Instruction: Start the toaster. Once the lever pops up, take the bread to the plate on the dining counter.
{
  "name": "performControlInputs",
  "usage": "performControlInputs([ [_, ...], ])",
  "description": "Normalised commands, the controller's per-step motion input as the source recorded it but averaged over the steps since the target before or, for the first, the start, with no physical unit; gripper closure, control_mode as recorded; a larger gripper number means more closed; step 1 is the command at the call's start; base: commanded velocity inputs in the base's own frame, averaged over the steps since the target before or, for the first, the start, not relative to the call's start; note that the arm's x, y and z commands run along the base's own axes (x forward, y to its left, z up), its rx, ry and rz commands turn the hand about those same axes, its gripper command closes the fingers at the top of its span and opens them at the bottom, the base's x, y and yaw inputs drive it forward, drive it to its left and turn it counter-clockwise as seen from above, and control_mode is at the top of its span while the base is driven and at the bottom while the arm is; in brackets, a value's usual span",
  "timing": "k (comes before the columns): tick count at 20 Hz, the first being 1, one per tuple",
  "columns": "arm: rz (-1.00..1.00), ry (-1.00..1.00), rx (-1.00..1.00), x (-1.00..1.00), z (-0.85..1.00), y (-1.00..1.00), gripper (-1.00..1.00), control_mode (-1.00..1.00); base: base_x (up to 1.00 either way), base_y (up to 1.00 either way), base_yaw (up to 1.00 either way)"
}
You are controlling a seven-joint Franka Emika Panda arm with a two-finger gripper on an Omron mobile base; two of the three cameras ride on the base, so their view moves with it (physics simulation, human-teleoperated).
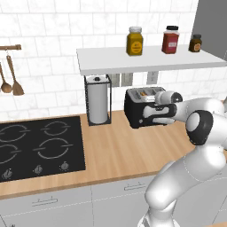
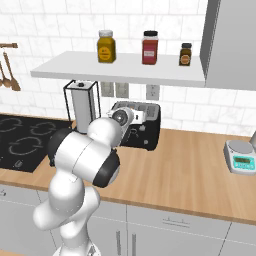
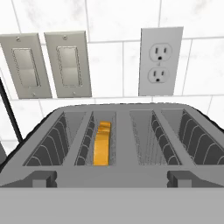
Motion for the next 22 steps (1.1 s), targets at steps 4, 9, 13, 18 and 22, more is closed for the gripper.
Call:
performControlInputs([
  [4,0.00,0.01,0.00,0.00,0.19,0.00,-1.00,-1.00,0.00,0.00,0.00],
  [9,0.00,0.02,0.00,0.02,0.20,0.00,-1.00,-1.00,0.00,0.00,0.00],
  [13,0.00,0.02,0.00,0.00,0.17,0.01,-1.00,-1.00,0.00,0.00,0.00],
  [18,0.00,0.04,-0.02,0.00,0.02,0.11,-1.00,-1.00,0.00,0.00,0.00],
  [22,0.00,0.03,-0.03,0.00,0.00,0.14,-1.00,-1.00,0.00,0.00,0.00],
])
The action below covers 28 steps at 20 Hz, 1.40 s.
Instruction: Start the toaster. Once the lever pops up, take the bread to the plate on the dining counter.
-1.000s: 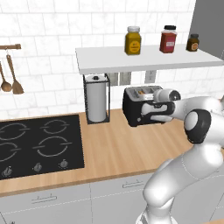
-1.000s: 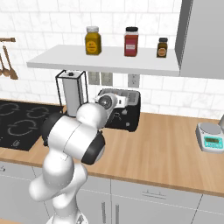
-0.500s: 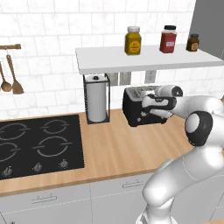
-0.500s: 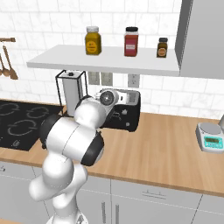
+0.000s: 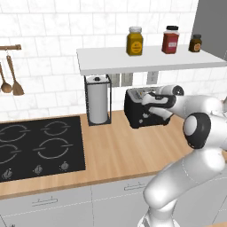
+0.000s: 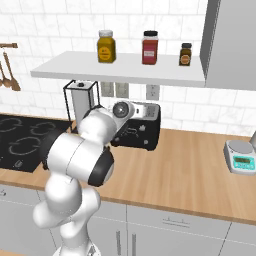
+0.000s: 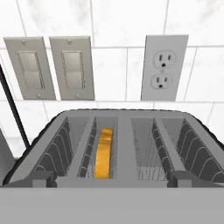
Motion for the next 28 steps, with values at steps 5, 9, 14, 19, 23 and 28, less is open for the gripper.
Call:
performControlInputs([
  [5,0.00,0.01,0.00,0.02,0.00,0.06,-1.00,-1.00,0.00,0.00,0.00],
  [9,0.00,0.00,0.00,0.03,0.00,0.01,-1.00,-1.00,0.00,0.00,0.00],
  [14,0.00,0.01,0.00,0.01,0.00,0.00,-1.00,-1.00,0.00,0.00,0.00],
  [19,0.00,0.05,0.00,0.00,0.00,0.00,-1.00,-1.00,0.00,0.00,0.00],
  [23,0.00,0.06,0.00,0.00,0.00,0.00,-1.00,-1.00,0.00,0.00,0.00],
  [28,0.00,0.02,0.00,0.00,0.00,0.00,-1.00,-1.00,0.00,0.00,0.00],
])
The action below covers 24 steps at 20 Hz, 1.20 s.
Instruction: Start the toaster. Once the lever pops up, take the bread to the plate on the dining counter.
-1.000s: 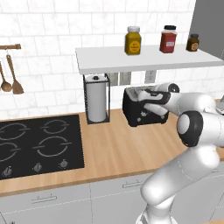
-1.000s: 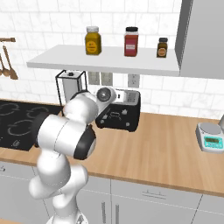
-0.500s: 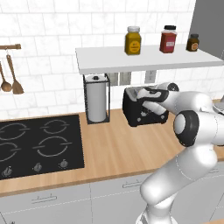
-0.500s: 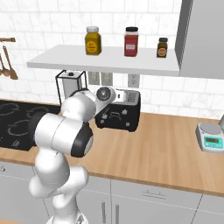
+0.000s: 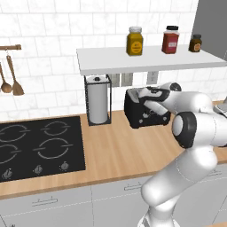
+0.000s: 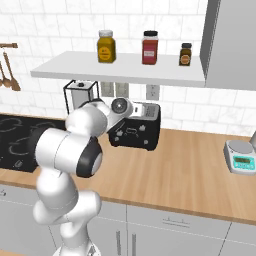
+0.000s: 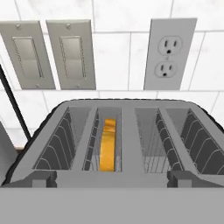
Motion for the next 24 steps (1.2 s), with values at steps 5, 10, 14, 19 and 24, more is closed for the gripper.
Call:
performControlInputs([
  [5,0.00,0.00,0.00,0.05,0.00,0.00,-1.00,-1.00,0.00,0.00,0.00],
  [10,0.00,0.00,0.00,0.02,0.00,0.03,-1.00,-1.00,0.00,0.00,0.00],
  [14,0.00,0.00,0.00,0.00,0.00,0.07,-1.00,-1.00,0.00,0.00,0.00],
  [19,0.00,0.00,0.00,0.00,0.00,0.03,-1.00,-1.00,0.00,0.00,0.00],
  [24,0.00,0.00,0.00,0.00,0.00,0.01,-1.00,-1.00,0.00,0.00,0.00],
])
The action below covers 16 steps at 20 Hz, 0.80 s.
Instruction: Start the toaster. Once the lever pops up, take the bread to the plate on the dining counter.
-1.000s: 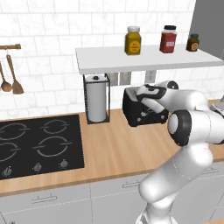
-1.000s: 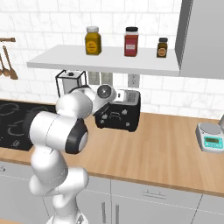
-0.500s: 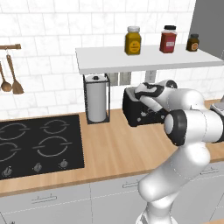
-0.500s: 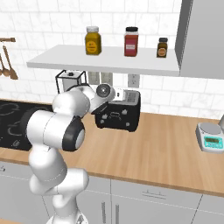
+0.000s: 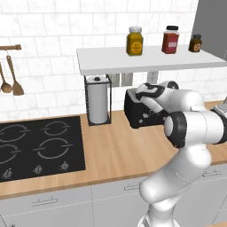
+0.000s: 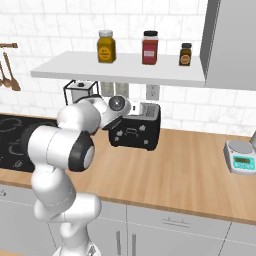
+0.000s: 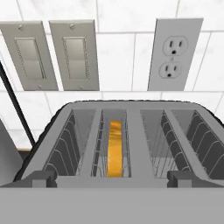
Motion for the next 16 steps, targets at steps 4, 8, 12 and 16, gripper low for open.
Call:
performControlInputs([
  [4,0.00,0.00,0.00,0.00,0.00,0.00,-1.00,-1.00,0.00,0.00,0.00],
  [8,0.00,0.00,0.00,0.00,0.00,0.00,-1.00,-1.00,0.00,0.00,0.00],
  [12,0.00,0.00,0.00,0.00,0.00,0.00,-1.00,-1.00,0.00,0.00,0.00],
  [16,0.00,0.00,0.00,0.00,0.00,0.00,-1.00,-1.00,0.00,0.00,0.00],
])
